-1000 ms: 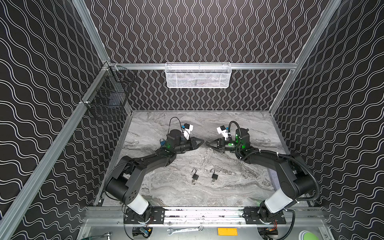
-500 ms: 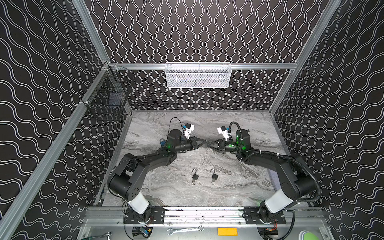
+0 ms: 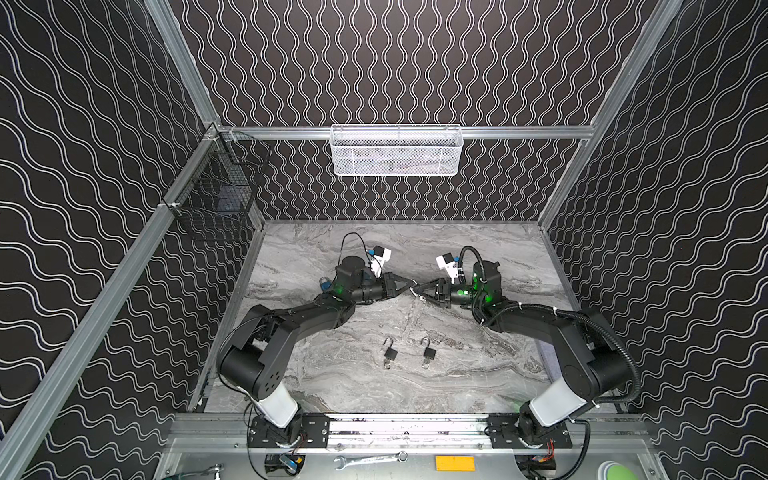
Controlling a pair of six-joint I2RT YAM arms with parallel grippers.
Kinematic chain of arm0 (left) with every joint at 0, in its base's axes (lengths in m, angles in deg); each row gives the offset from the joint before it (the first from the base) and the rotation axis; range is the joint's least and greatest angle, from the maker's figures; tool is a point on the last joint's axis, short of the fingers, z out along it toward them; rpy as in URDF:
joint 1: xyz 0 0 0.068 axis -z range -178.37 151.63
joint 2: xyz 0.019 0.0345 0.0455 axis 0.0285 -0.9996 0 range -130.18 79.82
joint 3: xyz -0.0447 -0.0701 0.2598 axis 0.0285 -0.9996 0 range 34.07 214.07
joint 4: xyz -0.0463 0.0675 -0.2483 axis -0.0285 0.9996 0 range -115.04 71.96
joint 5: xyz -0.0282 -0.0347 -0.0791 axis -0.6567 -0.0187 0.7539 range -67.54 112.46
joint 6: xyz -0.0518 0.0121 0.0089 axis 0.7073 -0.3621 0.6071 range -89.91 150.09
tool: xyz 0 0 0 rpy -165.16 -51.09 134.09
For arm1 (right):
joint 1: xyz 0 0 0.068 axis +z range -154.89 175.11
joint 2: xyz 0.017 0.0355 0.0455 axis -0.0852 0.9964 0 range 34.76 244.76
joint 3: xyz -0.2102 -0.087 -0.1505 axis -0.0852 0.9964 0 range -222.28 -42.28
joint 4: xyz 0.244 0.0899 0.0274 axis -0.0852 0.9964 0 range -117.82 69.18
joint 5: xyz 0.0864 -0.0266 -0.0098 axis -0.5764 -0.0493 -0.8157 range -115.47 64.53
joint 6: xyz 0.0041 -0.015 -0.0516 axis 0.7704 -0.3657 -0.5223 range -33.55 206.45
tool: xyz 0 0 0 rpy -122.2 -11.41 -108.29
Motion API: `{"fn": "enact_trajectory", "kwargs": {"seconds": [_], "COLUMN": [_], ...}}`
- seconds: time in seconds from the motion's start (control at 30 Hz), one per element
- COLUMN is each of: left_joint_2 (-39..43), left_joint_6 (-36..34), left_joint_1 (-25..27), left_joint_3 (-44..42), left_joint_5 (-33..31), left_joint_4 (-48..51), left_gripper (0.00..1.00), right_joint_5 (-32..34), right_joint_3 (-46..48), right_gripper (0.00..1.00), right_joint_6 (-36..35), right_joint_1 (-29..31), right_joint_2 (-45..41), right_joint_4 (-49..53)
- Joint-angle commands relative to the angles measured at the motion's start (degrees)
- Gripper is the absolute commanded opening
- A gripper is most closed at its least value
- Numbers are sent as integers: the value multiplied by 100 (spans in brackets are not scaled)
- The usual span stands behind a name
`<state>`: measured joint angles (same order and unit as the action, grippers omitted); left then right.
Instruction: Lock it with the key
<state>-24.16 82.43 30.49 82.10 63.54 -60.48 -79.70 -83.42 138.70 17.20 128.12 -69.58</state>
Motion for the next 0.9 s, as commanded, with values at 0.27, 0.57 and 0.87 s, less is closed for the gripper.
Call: {"fn": "enact_trajectory", "kwargs": {"seconds": [0.27, 0.57, 0.87], "left_joint_2": [-162, -206, -188], "left_joint_6": [455, 772, 862], "left_joint_1": [-50, -57, -90], "left_joint_3": [-30, -65, -150], "left_joint_5": [215, 264, 251], "left_joint_4": [-420, -729, -883], "left_gripper": [0, 0, 0], "right_joint_5": [63, 189, 265], "right_joint_3": [478, 801, 917], "right_gripper": [41, 41, 34], "right_joint_6": [252, 270, 374], "right_joint_1": [-20, -22, -22], "right_joint_2": [-53, -12, 47], "right_joint_4": [-1182, -1446, -1690]}}
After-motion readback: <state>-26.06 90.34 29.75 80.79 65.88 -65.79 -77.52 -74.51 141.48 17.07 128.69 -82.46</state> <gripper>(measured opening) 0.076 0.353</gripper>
